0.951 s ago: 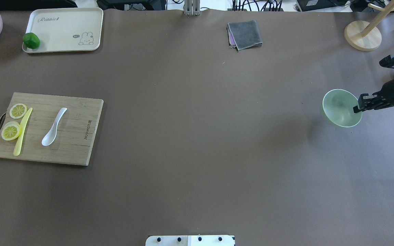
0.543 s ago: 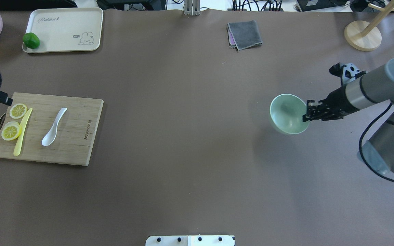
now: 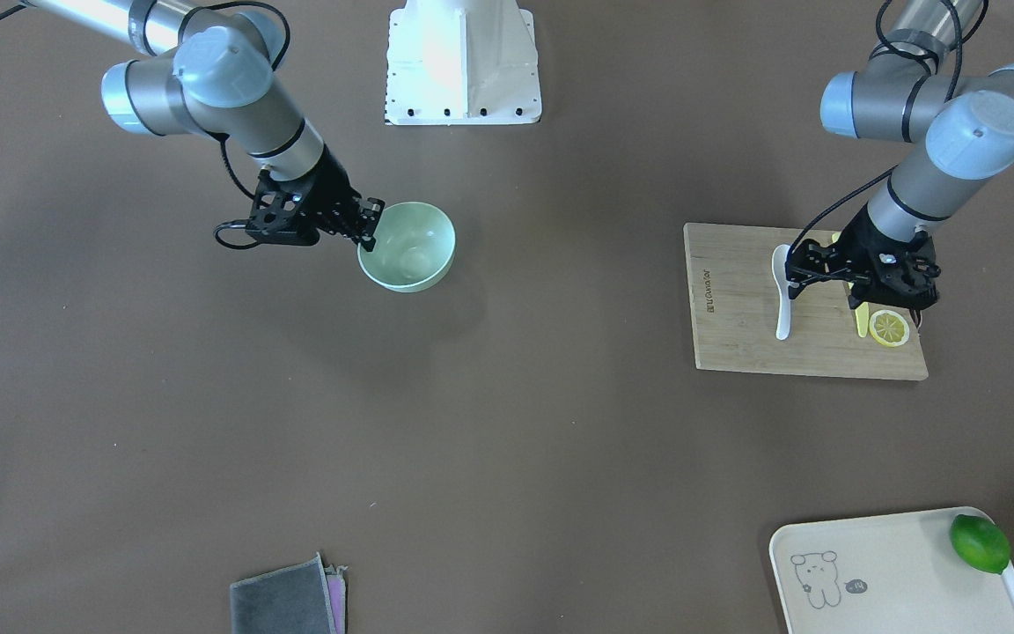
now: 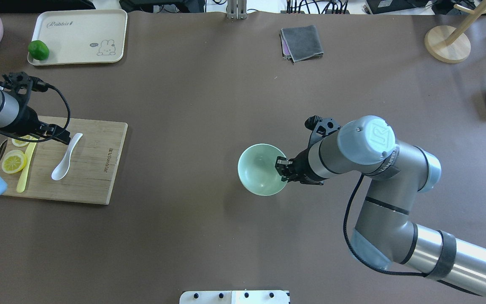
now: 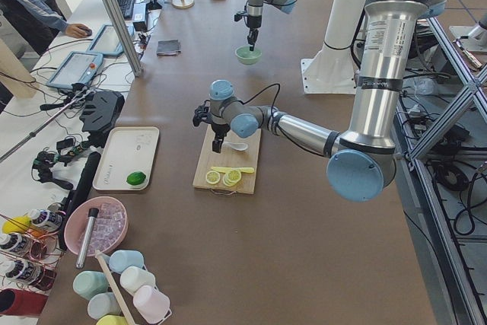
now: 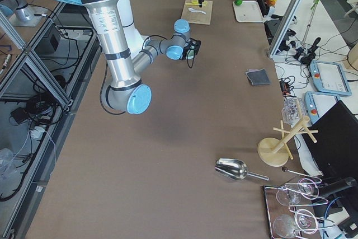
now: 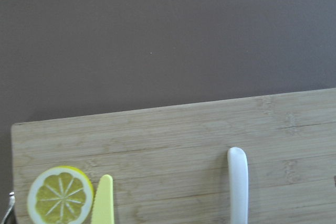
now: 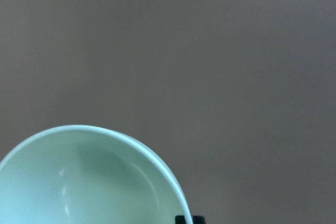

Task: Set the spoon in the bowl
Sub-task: 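Carry the bowl toward table center with right gripper while left reaches for spoon, then set the bowl down with right gripper while left gripper grasps white spoon, then lower the spoon into the bowl with left gripper while right gripper withdraws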

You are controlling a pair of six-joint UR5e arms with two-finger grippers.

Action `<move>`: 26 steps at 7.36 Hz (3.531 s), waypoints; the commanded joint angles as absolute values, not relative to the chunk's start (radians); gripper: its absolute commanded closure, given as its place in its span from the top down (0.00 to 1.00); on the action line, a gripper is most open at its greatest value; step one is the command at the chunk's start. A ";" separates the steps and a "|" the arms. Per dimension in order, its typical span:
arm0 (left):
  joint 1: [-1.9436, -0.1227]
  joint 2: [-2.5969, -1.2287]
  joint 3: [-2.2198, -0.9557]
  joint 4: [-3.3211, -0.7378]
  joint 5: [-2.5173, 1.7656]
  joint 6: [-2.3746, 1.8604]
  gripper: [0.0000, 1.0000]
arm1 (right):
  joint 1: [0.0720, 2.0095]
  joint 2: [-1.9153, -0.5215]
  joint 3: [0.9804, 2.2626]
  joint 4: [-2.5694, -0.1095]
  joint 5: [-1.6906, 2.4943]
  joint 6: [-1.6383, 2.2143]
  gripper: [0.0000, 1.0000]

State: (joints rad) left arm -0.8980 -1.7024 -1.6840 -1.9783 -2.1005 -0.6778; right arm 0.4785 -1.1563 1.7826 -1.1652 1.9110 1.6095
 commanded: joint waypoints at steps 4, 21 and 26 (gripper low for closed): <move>-0.851 -1.735 -1.649 -1.980 -2.091 -0.687 0.69 | 0.402 -1.060 1.773 -1.279 1.830 1.661 0.00; -0.470 -2.279 -1.683 -1.766 -1.864 -1.356 0.97 | 0.807 -1.393 1.942 -1.333 2.092 1.298 1.00; -0.640 -2.075 -1.800 -1.730 -1.897 -1.048 0.98 | 0.880 -1.469 1.910 -1.338 2.094 1.064 1.00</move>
State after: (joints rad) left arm -0.5597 -2.1833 -1.7343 -1.7452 -1.8663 -1.2101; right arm 0.8462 -1.4396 1.9268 -1.3358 2.0933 1.1659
